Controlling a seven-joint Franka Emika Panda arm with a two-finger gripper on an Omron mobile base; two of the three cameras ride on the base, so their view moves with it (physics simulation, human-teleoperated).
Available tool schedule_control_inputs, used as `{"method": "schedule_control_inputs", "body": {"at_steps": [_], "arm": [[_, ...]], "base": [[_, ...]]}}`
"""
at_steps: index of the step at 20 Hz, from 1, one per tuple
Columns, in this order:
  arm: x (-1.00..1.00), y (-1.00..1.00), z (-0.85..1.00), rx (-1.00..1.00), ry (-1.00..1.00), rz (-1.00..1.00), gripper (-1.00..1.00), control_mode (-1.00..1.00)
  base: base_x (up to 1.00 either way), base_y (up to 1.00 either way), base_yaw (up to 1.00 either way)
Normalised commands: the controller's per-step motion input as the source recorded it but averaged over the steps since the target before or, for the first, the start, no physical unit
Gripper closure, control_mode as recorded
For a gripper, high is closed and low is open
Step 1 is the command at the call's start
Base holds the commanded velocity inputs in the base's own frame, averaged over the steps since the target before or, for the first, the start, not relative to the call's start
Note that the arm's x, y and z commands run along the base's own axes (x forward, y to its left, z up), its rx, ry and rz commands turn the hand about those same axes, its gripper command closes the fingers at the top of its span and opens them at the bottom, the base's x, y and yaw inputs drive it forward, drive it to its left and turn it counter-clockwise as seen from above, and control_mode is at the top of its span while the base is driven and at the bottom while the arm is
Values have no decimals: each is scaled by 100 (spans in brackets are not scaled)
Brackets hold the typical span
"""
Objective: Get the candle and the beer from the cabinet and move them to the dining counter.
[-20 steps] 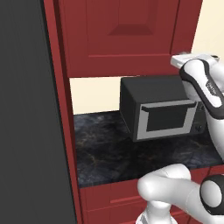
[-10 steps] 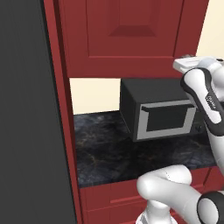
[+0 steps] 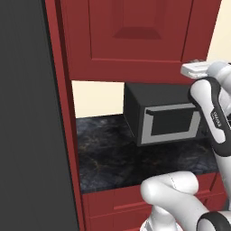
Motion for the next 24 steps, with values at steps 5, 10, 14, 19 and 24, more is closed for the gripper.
{"method": "schedule_control_inputs", "body": {"at_steps": [5, 10, 14, 19, 24], "arm": [[-50, 11, 0, 0, 5, 0, 100, -100], [-55, 12, 0, 0, 6, 0, 100, -100], [-59, 16, 0, 0, 7, 0, 100, -100], [-57, 24, 0, 0, 3, 0, 100, -100], [-59, 28, 0, -2, 1, 0, 100, -100]], "base": [[0, 0, 0], [0, 0, 0], [0, 0, 0], [0, 0, 0], [0, 0, 0]]}}
